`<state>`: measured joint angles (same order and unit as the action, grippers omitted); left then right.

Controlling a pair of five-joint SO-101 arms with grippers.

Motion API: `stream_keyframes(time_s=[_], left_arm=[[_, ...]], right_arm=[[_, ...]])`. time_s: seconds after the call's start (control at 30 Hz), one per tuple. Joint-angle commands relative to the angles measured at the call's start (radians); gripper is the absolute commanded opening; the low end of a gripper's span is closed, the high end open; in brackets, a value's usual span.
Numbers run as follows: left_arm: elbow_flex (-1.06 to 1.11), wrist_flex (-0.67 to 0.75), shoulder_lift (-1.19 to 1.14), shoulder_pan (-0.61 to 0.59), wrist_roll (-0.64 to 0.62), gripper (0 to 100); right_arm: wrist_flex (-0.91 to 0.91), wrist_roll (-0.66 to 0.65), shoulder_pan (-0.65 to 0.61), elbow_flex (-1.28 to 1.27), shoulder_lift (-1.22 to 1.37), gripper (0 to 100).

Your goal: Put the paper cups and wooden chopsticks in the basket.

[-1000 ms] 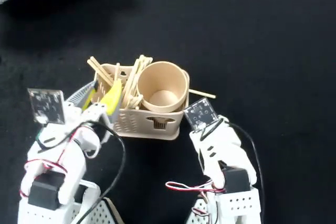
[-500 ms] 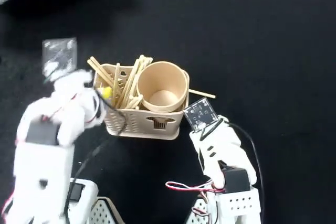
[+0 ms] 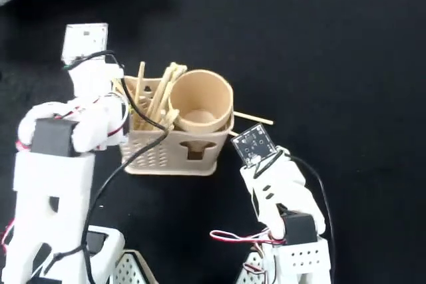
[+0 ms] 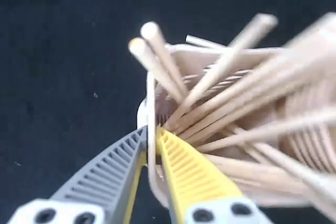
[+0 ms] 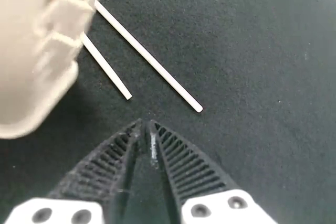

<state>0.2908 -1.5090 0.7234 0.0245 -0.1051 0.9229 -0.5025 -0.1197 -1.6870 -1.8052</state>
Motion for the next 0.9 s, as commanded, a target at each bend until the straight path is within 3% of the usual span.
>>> stream_keyframes(time_s=[0.0,0.37,0.67,0.77,0.87], left_arm=[[-0.18,-0.071,0.012,-0.064,0.048,3],[-0.139,-0.069,-0.101,-0.414,0.181,3],[-0.134,0.023,-0.114,-0.512,0.213,3],[-0.094,0.048,-0.14,-0.509,0.281,4],[-0.07,0.048,-0.149,-0.509,0.331,16]], right_arm=[[0.0,-0.008,0.009,0.004,-0.081,1.2],[0.02,-0.008,0.011,0.036,-0.081,1.2],[0.049,-0.008,0.009,0.064,-0.081,1.9],[0.068,-0.034,0.008,0.079,-0.081,2.8],[0.1,-0.057,0.005,0.11,-0.081,2.8]])
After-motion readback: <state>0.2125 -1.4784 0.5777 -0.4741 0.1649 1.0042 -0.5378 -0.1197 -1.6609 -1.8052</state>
